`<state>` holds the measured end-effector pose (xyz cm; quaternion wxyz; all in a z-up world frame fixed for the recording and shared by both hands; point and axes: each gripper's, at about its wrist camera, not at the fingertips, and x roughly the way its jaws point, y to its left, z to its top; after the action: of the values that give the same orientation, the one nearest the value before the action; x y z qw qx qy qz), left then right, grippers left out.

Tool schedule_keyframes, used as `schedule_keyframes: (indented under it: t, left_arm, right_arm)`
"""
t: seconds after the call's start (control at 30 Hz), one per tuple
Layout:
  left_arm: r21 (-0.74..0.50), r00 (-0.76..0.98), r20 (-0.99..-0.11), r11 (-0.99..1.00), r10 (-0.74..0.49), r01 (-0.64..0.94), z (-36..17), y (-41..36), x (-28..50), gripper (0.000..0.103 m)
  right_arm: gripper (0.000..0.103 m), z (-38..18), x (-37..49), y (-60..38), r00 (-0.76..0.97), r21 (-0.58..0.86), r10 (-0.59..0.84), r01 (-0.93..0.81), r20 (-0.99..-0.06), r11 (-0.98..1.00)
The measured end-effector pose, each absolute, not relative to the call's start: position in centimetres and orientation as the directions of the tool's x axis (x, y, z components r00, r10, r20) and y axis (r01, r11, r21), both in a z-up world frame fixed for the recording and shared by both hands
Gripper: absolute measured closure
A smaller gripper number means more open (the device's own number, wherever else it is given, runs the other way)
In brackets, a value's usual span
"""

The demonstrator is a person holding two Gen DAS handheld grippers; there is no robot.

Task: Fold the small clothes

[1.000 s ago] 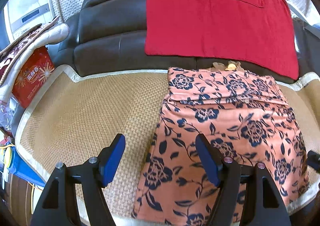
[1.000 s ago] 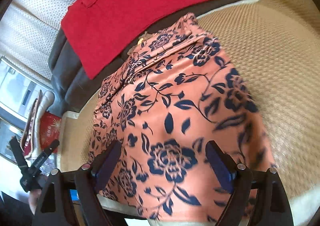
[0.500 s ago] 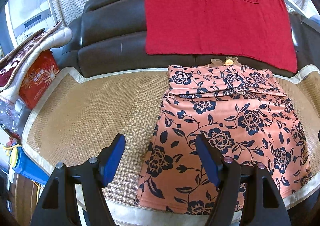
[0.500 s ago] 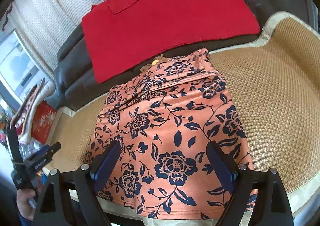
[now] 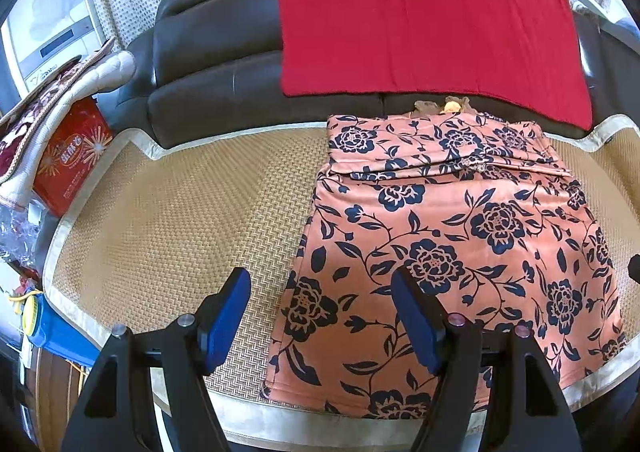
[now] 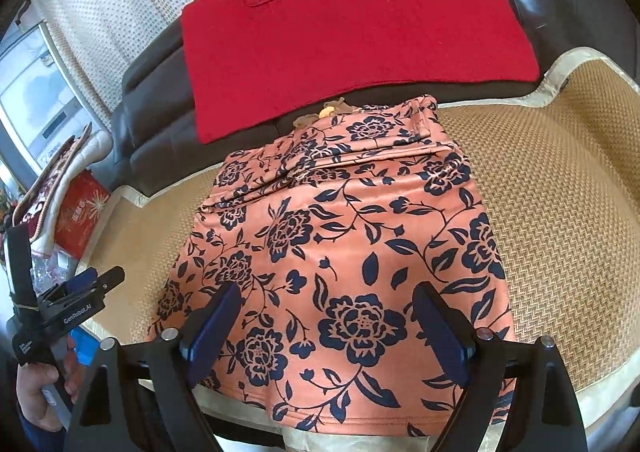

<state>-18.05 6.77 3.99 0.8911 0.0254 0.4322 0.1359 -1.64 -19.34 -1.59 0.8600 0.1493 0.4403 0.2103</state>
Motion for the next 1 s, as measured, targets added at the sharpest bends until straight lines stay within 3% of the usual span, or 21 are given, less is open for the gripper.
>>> schedule_keyframes:
  t: [1.0]
  left_arm:
    - [0.178,0.524,-0.807,0.958,0.273,-0.226,1.3,7.3,-17.0,0.030]
  right_arm:
    - [0.013,-4.9,-0.9,-20.8,0.478,0.460,0.476,-0.159,-0.738,0.873]
